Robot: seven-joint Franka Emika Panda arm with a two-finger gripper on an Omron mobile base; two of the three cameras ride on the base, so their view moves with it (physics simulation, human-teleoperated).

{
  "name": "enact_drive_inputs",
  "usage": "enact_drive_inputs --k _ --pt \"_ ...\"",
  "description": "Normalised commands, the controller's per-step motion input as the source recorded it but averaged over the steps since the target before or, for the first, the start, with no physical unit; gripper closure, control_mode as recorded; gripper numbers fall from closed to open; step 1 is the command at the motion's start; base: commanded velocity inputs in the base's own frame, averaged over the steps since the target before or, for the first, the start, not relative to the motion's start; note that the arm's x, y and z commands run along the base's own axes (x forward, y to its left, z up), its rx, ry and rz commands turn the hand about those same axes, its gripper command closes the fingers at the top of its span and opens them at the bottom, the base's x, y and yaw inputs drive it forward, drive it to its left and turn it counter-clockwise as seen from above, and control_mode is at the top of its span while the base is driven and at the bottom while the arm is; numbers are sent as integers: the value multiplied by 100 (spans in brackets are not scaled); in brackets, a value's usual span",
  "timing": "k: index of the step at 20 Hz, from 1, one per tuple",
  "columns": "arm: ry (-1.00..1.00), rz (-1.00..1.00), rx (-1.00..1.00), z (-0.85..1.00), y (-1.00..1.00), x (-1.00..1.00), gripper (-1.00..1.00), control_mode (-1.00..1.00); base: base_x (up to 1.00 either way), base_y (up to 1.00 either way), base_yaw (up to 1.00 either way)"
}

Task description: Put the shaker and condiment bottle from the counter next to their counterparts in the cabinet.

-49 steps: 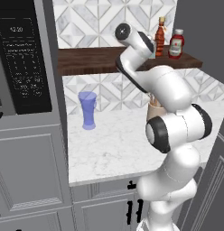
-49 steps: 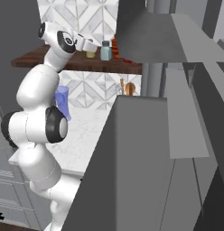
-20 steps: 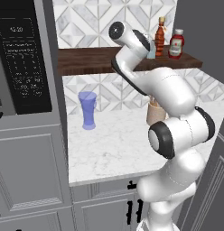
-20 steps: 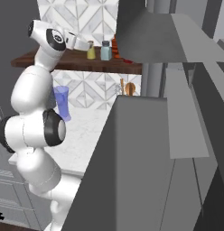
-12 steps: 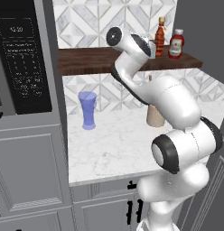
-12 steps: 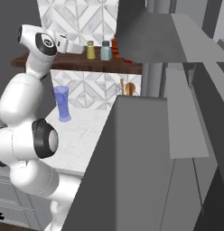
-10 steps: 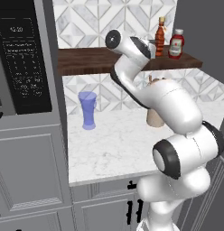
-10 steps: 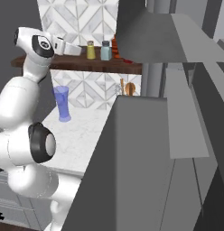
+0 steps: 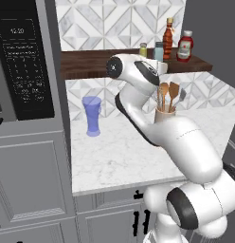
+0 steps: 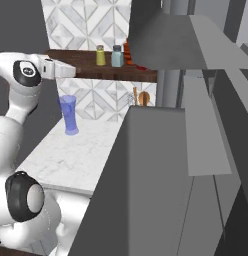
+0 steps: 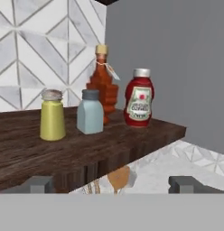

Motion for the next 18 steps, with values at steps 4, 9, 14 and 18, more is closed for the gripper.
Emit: enact_drive_inputs --k 4,9,14,18 --pt "3 0 -12 -51 9 -100 -100 -100 0 0 0" --pt "12 0 -12 -80 11 -100 -100 -100 0 0 0" --pt "20 0 -13 -98 16 -100 -100 -100 0 0 0" --pt "23 0 -13 -100 16 -100 -100 -100 0 0 0"
